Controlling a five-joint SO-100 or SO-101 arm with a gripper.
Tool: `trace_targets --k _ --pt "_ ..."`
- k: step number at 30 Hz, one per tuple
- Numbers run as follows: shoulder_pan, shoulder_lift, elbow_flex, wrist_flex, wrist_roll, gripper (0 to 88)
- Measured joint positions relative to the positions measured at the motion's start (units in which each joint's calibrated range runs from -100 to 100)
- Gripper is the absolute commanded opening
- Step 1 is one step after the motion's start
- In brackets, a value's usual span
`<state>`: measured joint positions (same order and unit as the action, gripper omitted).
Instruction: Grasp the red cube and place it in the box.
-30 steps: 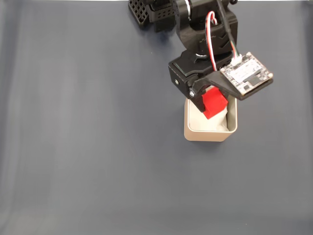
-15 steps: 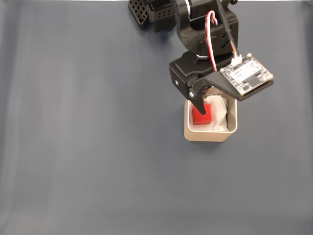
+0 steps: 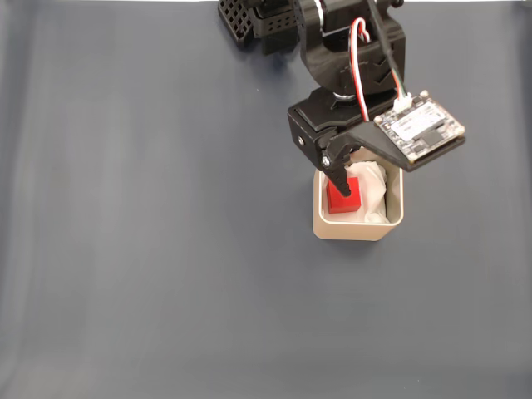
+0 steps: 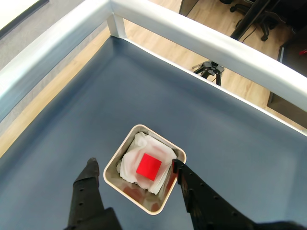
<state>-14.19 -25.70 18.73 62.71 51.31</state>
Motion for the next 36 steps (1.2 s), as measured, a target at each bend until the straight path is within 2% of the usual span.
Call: trace_targets --k 10,13,19,36 --pt "1.0 -1.6 3.9 -6.5 0.0 10.8" --pt "2.5 -3.0 6.5 -9.8 -0.7 0.4" --pt "6.3 -7.5 13.2 -14.7 -1.5 0.3" --pt "17.0 -29.6 37.2 -15.1 -1.5 0.3"
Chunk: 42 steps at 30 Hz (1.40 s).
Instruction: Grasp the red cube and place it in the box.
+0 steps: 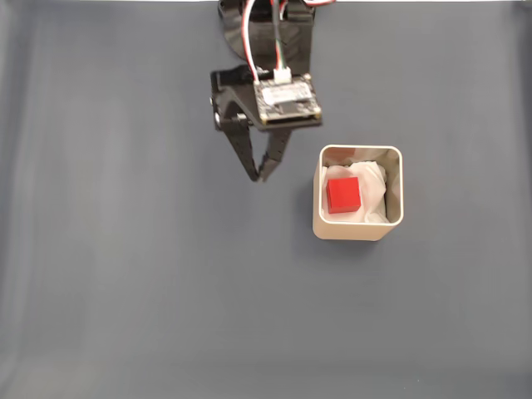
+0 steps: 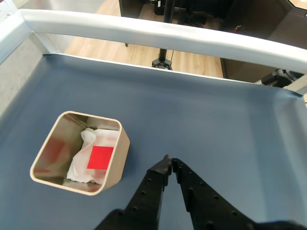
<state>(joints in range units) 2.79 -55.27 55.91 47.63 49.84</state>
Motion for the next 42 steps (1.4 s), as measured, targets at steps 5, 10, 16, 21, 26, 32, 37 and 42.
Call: trace_targets --k 5,10,16,21,26,32,37,42 --pt "2.5 -6.6 6.1 -0.1 0.0 0.3" --pt "4.3 -13.3 12.5 -0.2 0.0 0.3" --pt "4.7 -21.7 21.7 -0.2 0.0 0.3" --pt "4.6 -29.3 30.5 -0.2 0.1 0.3" --pt "2.2 -35.2 37.1 -0.2 0.0 0.3" --pt "0.1 -39.5 42.0 0.8 -0.4 0.3" --pt "-0.3 -41.4 43.1 3.6 -0.6 0.3" --pt "-2.0 -42.7 43.5 7.8 -1.3 0.3"
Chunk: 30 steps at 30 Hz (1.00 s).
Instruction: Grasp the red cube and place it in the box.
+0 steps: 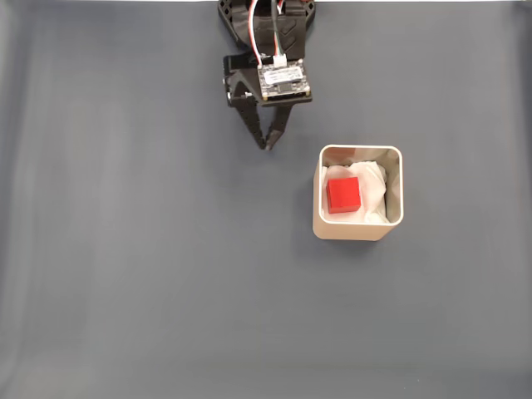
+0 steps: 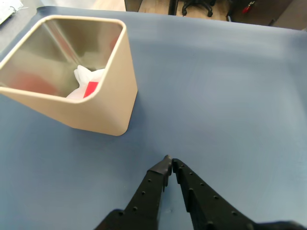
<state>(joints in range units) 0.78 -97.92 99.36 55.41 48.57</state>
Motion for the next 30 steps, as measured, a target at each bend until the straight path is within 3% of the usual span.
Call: trace_targets --k 18,30 --pt "1.9 -0.3 0.0 16.8 -0.7 0.4" --pt "3.1 -0.3 0.0 19.4 -1.9 0.5"
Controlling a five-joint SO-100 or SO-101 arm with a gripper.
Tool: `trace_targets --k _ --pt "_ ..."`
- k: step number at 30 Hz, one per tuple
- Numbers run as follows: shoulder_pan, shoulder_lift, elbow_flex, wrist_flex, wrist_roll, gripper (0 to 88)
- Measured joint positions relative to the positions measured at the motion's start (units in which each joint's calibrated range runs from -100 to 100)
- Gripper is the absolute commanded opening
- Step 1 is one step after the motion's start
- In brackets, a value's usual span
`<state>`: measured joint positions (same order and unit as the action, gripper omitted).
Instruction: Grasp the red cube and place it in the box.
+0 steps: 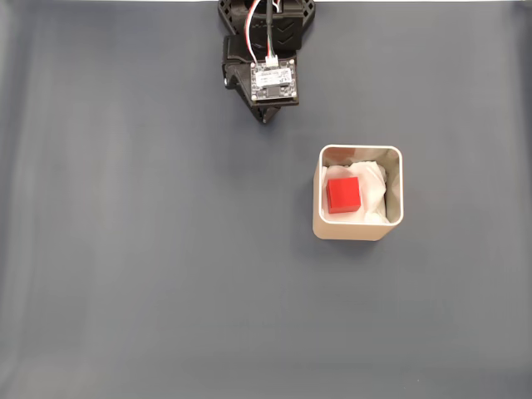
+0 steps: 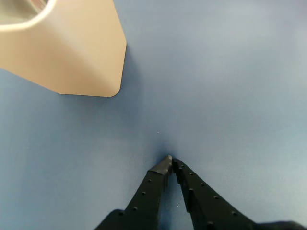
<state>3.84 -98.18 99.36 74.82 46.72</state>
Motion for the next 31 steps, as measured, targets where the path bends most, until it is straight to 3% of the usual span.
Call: trace_targets --k 31 --pt "0.0 -0.3 0.0 0.2 2.0 0.7"
